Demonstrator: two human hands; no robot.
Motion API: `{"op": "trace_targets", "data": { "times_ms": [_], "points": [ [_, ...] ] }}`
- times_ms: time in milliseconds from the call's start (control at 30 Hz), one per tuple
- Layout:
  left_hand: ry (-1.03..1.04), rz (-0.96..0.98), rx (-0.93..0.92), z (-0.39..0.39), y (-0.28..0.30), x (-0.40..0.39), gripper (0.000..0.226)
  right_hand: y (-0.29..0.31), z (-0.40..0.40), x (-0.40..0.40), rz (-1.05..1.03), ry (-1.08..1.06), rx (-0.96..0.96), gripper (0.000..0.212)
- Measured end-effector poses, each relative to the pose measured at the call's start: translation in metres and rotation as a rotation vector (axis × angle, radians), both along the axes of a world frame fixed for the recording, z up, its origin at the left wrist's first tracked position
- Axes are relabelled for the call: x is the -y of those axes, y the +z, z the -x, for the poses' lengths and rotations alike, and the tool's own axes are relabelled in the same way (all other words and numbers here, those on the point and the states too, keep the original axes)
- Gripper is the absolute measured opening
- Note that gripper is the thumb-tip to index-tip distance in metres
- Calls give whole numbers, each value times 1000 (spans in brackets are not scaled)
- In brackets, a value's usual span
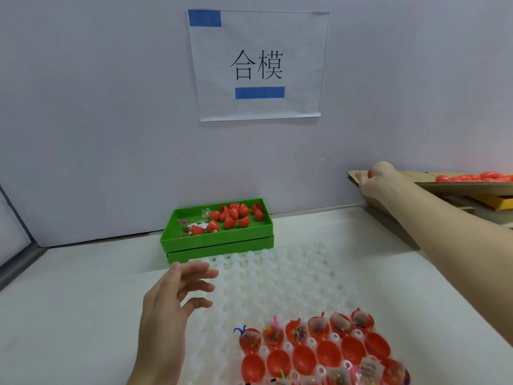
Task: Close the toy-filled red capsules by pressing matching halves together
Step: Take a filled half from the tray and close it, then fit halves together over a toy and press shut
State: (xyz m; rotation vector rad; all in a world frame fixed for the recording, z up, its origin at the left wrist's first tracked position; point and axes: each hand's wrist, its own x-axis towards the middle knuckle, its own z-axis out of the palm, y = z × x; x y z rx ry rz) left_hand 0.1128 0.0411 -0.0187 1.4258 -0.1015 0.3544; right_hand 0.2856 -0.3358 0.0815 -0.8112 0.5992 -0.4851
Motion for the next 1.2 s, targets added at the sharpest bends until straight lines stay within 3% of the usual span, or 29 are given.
{"op": "trace_targets", "data": {
  "times_ms": [67,200,300,500,600,733,800,1033,1200],
  "points": [
    [-3,-1,-6,0,0,0,49,-3,3,-1,-4,58,70,49],
    [-2,8,-7,2,2,0,49,-5,3,-6,-6,-87,18,54],
    [22,-24,-14,2,3,-1,44,-13,17,-28,78,88,23,43],
    [37,-174,-109,-3,3,-8,34,-63,75,-53,763,541,47,23],
    [35,-194,-181,-6,2,-16,33,-103,97,-51,1040,525,-7,20],
    [44,-214,-237,-9,-2,-21,29,-138,112,-46,978,220,8,28],
    [55,-264,-237,-9,-5,-20,28,-139,113,-45,927,168,13,30],
    [93,-340,-213,-7,-9,-17,20,-142,112,-54,1128,340,15,32],
    [136,-286,-209,-7,-10,-13,24,-144,113,-56,1202,370,44,29]
  ]
}}
